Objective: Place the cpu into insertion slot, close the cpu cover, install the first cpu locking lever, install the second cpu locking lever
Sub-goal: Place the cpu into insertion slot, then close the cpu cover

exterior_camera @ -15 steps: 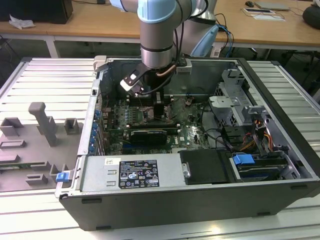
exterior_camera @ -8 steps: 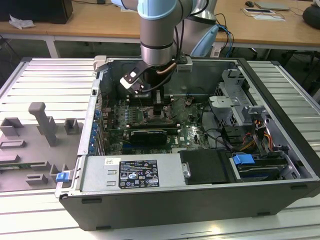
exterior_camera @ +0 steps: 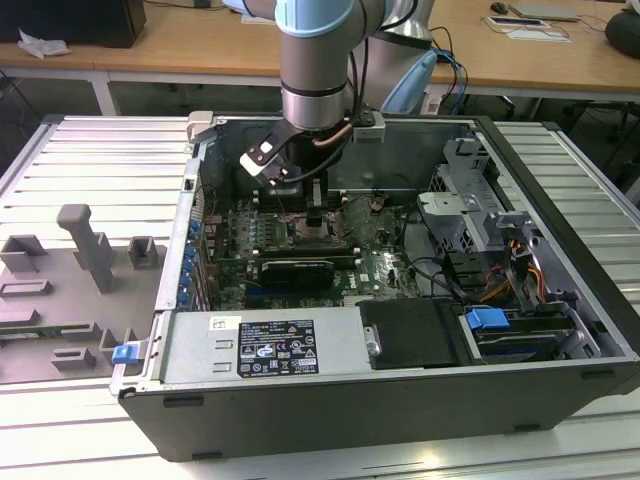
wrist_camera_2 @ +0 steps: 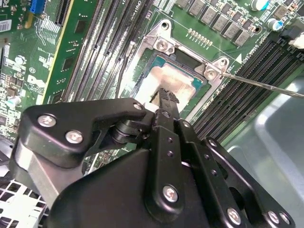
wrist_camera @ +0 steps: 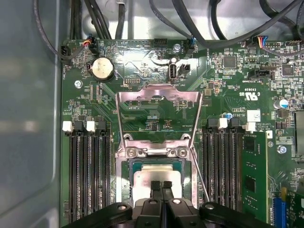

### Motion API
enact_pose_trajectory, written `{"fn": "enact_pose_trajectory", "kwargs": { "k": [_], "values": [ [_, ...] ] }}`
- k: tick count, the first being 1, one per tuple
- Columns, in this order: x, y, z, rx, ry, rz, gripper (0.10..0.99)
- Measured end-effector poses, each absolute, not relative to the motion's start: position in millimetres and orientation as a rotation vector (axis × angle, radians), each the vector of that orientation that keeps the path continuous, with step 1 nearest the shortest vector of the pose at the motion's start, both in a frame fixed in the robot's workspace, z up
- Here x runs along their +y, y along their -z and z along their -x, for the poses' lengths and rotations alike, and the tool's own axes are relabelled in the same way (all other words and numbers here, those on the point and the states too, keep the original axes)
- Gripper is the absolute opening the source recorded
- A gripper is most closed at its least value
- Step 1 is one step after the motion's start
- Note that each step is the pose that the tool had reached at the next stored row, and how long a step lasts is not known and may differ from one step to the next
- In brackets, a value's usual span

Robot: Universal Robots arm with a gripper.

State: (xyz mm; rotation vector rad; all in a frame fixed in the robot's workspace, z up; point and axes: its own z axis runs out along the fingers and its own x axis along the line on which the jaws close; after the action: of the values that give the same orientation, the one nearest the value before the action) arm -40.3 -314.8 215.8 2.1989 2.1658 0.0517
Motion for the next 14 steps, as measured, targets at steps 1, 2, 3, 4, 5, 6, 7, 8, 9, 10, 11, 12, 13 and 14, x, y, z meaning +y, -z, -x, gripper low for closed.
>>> {"fn": "enact_pose_trajectory", "kwargs": {
  "k": [1, 2, 3, 4, 5, 6, 7, 8, 9, 10, 11, 12, 13, 14],
  "values": [
    [-314.8, -216.4, 40.2, 2.166, -0.052, -2.199, 0.106],
    [-314.8, -217.1, 40.2, 2.166, -0.052, -2.199, 0.106],
    [-314.8, -217.4, 40.2, 2.166, -0.052, -2.199, 0.106],
    [-314.8, -218.7, 40.3, 2.166, -0.052, -2.199, 0.106],
    [-314.8, -219.2, 40.3, 2.166, -0.052, -2.199, 0.106],
    [-314.8, -220.1, 40.2, 2.166, -0.052, -2.199, 0.106],
    [-314.8, -221.5, 40.2, 2.166, -0.052, -2.199, 0.106],
    [-314.8, -223.0, 40.2, 2.166, -0.052, -2.199, 0.106],
    [-314.8, -224.9, 40.2, 2.166, -0.052, -2.199, 0.106],
    [-314.8, -225.6, 40.3, 2.166, -0.052, -2.199, 0.106],
    [-314.8, -226.5, 40.2, 2.166, -0.052, -2.199, 0.106],
    [-314.8, -227.9, 40.2, 2.166, -0.052, -2.199, 0.106],
    [-314.7, -228.1, 40.2, 2.166, -0.052, -2.199, 0.106],
    [-314.7, -228.2, 40.2, 2.166, -0.053, -2.199, 0.106]
  ]
}}
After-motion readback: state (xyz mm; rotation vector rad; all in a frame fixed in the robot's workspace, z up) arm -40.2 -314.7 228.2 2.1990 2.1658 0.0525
